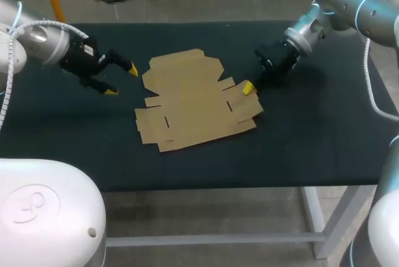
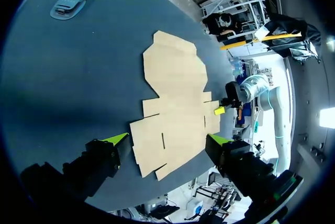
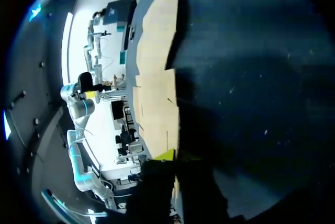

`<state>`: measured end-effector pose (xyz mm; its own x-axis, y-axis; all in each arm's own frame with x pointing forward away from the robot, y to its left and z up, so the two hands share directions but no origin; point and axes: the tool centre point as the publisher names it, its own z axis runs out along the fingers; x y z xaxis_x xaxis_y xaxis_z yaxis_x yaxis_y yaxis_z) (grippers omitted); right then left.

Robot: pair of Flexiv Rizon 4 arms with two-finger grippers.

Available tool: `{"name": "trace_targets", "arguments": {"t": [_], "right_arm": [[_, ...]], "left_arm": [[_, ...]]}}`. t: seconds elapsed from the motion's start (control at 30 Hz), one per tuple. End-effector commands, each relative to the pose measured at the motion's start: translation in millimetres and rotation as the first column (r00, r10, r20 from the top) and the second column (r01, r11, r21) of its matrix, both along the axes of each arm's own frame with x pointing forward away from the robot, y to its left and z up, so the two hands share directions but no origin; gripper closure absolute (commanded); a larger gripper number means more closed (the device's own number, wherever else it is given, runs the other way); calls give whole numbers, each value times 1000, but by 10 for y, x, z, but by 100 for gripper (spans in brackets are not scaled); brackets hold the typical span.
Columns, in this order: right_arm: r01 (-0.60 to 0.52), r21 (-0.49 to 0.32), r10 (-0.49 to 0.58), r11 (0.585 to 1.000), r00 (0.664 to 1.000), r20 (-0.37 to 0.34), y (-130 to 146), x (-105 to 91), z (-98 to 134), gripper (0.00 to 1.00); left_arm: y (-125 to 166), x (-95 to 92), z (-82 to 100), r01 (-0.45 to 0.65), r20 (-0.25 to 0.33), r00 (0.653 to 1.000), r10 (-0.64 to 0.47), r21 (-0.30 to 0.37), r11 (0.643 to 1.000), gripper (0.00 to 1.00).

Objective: Assemble the packaging by folding the flat box into shape, placing the metal phone stand inside, and closing the box properly

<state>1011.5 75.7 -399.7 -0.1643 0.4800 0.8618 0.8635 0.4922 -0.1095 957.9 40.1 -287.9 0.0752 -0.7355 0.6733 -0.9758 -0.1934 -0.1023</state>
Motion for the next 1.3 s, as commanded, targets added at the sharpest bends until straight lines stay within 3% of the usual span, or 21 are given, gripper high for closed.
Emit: {"name": "trace_targets", "arguments": {"t": [0.03,0.3,0.7,0.93,1.3], "right_arm": [[15,20,-15,1000,1000,10,11,-52,4,100],[117,42,-120,992,990,71,57,-234,56,100],[206,71,-213,976,971,106,70,-509,54,100],[302,96,-314,948,937,151,25,-649,95,100],[412,132,-430,901,889,157,-4,-737,57,100]], "left_arm": [[14,-27,22,8,1,1000,-8,2,1000,0],[40,-136,28,14,42,999,-14,11,1000,0],[83,-240,2,-5,93,996,-4,98,995,0],[109,-293,5,-8,103,995,-3,99,995,0],[117,-368,-7,4,101,995,-15,107,994,0]]}}
